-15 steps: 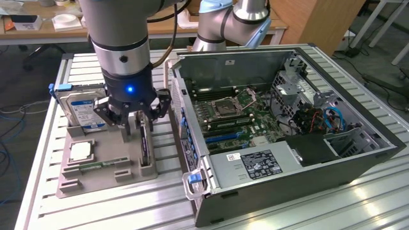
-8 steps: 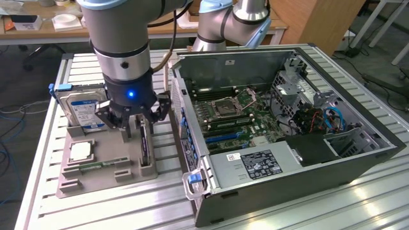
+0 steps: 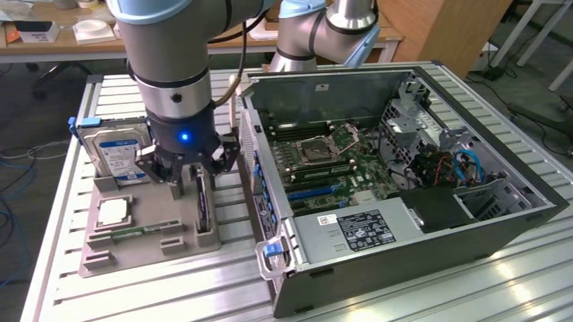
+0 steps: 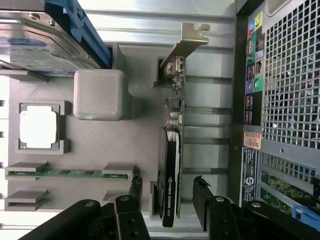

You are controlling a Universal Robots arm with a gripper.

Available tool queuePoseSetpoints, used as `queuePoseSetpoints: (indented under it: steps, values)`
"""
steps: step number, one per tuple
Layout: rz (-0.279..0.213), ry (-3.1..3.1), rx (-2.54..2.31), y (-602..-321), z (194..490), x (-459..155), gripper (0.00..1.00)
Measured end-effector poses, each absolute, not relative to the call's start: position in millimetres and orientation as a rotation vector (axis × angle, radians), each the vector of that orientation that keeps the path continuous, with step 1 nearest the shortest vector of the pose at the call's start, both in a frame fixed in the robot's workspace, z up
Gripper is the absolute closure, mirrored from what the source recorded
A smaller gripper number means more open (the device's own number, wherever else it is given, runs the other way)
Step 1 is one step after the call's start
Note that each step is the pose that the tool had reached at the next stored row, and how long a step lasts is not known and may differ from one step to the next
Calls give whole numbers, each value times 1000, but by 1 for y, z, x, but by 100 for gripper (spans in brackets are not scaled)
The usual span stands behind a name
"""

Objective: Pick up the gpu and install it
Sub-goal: 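Pick up the gpu and move the gpu toward the slot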

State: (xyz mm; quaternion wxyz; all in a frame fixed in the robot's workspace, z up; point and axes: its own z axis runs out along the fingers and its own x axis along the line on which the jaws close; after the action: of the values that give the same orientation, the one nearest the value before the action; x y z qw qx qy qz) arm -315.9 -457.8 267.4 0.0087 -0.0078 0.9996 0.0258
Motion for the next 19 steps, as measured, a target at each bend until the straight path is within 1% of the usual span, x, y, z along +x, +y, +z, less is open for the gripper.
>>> queuePoseSetpoints:
  steps: [7,15,19]
  values:
    - [86,3123,-24,-455,262,-316,47]
    - [111,3122,-24,-451,254,-316,47]
    - [112,3122,-24,-447,250,-316,47]
